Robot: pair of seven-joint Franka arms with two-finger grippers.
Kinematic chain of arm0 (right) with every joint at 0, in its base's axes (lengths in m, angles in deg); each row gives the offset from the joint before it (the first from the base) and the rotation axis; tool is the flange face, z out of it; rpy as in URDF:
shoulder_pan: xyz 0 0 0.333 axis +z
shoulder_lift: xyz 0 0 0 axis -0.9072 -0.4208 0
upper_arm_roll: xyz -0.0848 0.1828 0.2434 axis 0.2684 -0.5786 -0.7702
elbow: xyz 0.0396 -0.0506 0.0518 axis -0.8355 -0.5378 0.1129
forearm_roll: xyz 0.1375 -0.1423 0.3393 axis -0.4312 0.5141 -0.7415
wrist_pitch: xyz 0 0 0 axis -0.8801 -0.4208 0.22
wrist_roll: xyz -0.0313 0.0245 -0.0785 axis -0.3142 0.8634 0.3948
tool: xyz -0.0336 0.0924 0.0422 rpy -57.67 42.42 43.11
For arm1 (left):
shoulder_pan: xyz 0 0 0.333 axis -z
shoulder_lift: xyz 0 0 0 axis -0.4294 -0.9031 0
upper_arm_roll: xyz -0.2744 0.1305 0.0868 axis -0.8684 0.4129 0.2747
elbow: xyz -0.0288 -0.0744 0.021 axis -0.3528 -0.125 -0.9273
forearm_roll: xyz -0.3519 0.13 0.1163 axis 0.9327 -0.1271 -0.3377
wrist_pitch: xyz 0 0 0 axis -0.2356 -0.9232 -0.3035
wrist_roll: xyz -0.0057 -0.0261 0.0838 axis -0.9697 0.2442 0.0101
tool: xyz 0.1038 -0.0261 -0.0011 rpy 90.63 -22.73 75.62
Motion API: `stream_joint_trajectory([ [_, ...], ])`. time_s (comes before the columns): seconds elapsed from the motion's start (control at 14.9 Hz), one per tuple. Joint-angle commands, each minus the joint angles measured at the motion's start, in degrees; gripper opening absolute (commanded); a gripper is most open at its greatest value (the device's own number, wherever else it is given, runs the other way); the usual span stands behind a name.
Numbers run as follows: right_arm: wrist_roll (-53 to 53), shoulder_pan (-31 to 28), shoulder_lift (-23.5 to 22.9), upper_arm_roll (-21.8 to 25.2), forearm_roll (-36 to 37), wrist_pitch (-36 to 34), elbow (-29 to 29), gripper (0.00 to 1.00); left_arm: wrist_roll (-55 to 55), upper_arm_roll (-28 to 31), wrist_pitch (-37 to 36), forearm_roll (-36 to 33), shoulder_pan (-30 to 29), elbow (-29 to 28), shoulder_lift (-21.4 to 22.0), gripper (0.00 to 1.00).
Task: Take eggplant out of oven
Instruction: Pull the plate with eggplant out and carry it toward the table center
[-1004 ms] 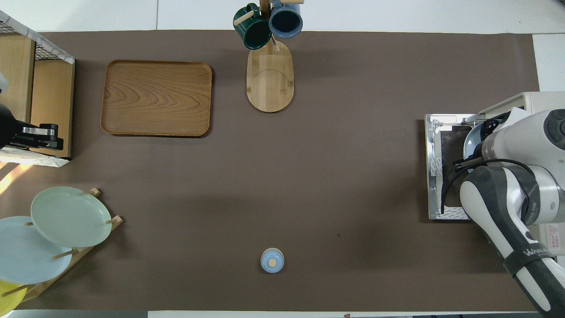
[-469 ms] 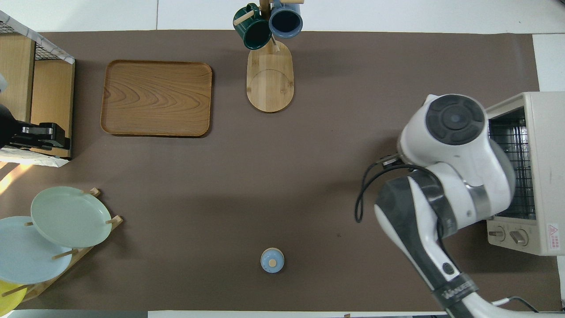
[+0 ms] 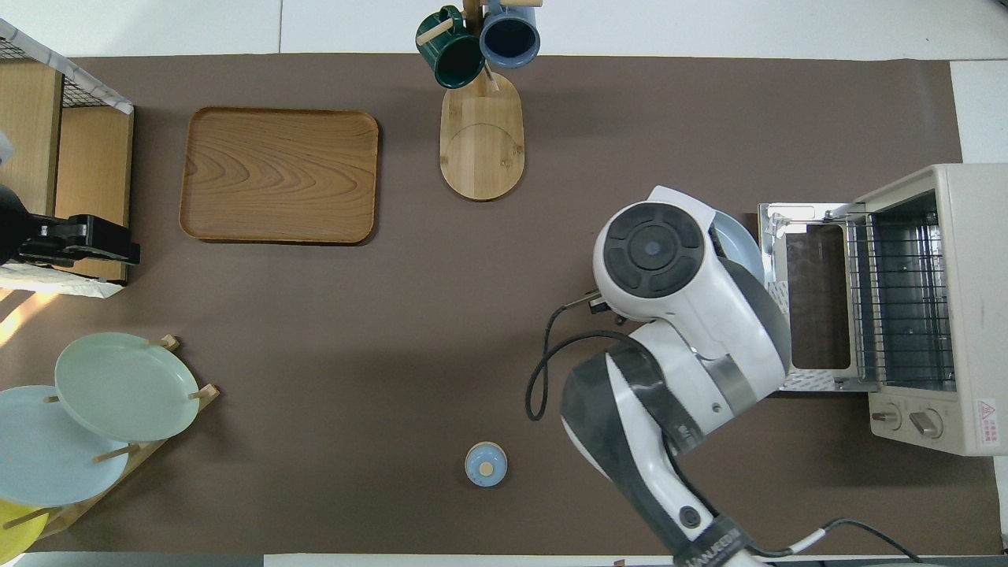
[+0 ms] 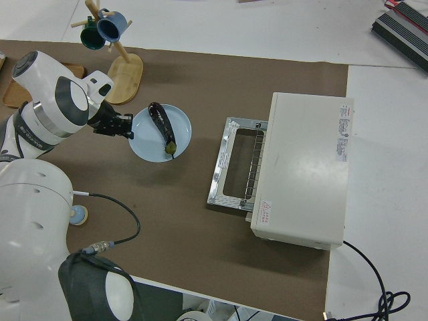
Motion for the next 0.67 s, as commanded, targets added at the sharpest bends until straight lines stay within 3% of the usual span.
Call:
stream_joint_trajectory([
  [0.0, 5.9, 3.5, -9.6, -0.3, -2.1, -1.6, 11.3, 0.00, -0.9, -0.2, 5.0, 4.2, -0.4, -6.0, 2.2, 1.00],
  [0.2, 7.3, 4.1, -10.5, -1.5, -4.0, 2.8, 11.0, 0.00, -2.1, -0.4, 6.9, 7.8, -0.3, -8.0, 2.7, 1.00],
  [0.4, 10.7, 5.0, -14.7, -5.0, -3.6, 5.0, 12.3, 0.00, -4.7, -0.4, 7.6, 8.9, 0.4, -8.9, 2.0, 1.00],
  [0.6, 11.1, 5.3, -14.5, -5.1, -4.1, 9.8, 10.7, 0.00, -5.7, -0.4, 10.2, 9.5, 0.4, -11.5, 2.1, 1.00],
])
